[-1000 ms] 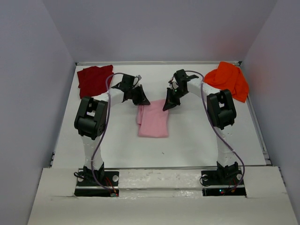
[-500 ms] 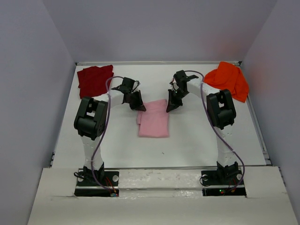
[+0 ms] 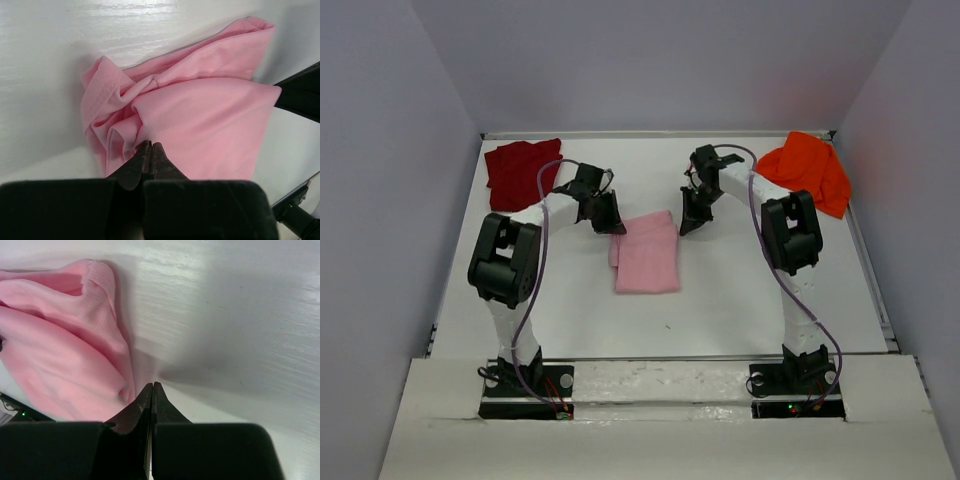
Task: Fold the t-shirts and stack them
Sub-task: Smooth out wrinkles on the folded tshirt
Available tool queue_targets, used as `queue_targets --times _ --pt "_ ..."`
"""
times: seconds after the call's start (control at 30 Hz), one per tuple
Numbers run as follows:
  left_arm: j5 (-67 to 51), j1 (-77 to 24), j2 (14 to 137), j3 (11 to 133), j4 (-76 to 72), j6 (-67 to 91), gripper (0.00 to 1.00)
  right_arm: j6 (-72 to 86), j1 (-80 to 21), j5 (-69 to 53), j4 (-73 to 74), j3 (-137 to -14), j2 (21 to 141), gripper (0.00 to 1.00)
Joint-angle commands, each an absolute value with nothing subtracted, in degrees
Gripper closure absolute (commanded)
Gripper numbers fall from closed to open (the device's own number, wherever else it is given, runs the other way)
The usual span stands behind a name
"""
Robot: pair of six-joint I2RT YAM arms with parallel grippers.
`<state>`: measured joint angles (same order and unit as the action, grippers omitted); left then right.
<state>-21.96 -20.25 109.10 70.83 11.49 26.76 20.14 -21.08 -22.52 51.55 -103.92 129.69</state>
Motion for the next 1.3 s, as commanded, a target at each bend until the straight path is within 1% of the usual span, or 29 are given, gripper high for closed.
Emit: queue_targets --times 0.0,0.13,0.23,0.27,0.33,0.37,0.47,0.5,0.6,0.73,1.0,1.17,1.27 --pt "-21.09 -20.30 99.33 74.95 14.06 25.75 1.00 18.63 -20.22 -20.91 56.07 -111.07 126.75 1.00" --pt "-24.25 -20.22 94.14 79.18 16.07 26.98 1.00 19.07 -20.21 -22.06 58.01 -113.64 123.49 1.00" --pt "-28.29 -20.21 92.03 78.67 16.00 29.70 1.00 21.09 -20.21 -30.56 59.06 -112.43 121.91 1.00" --pt "-32.04 -20.21 90.72 77.10 14.52 31.36 1.00 22.57 -20.21 -36.07 58.54 -111.02 121.38 1.00" --pt "-35.84 -20.30 89.65 70.43 7.85 37.77 1.00 25.12 -20.21 -41.02 54.87 -105.94 119.54 1.00" --pt "-38.64 -20.48 88.60 67.53 5.13 40.23 1.00 28.09 -20.21 -42.87 49.97 -100.08 117.44 1.00" --pt "-40.60 -21.62 87.54 58.64 -2.89 46.39 1.00 32.59 -20.21 -49.99 42.66 -91.62 115.58 1.00" --pt "-41.13 -21.80 87.45 54.79 -6.47 47.71 1.00 33.22 -20.21 -50.27 41.67 -90.36 114.97 1.00" --pt "-42.36 -22.23 87.36 48.72 -13.42 52.64 1.00 33.40 -20.21 -49.57 40.26 -87.98 114.43 1.00" --pt "-42.54 -22.76 89.03 45.27 -18.27 55.02 1.00 34.19 -21.35 -49.75 38.32 -86.92 115.31 1.00" --pt "-41.22 -23.38 93.51 48.60 -16.61 52.12 1.00 35.33 -24.69 -47.73 38.23 -92.02 119.79 1.00" --pt "-40.00 -23.64 95.62 51.94 -13.54 49.31 1.00 35.42 -27.59 -45.62 38.23 -94.04 122.43 1.00" --pt "-38.76 -23.56 96.85 53.87 -10.73 46.60 1.00 35.16 -27.60 -44.65 38.14 -94.57 123.92 1.00"
